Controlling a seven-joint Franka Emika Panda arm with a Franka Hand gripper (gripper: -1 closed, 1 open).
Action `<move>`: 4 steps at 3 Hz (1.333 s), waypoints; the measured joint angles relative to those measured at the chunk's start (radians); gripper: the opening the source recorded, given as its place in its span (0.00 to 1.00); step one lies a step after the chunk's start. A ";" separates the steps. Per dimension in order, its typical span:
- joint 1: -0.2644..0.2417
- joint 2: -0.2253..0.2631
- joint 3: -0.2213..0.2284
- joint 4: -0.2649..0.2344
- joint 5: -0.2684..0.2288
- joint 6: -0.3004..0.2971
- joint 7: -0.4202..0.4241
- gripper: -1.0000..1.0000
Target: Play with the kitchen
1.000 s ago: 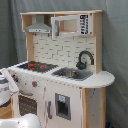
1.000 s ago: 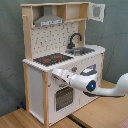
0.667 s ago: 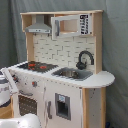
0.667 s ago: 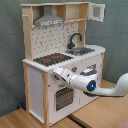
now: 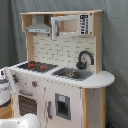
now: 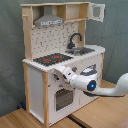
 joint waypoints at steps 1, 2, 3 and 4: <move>0.000 0.000 -0.001 0.000 0.000 0.001 0.090 0.00; 0.000 0.000 0.000 0.000 0.000 0.003 0.092 1.00; 0.000 0.000 0.003 0.002 0.000 0.008 0.100 1.00; 0.018 0.004 -0.009 -0.024 -0.001 0.025 0.004 1.00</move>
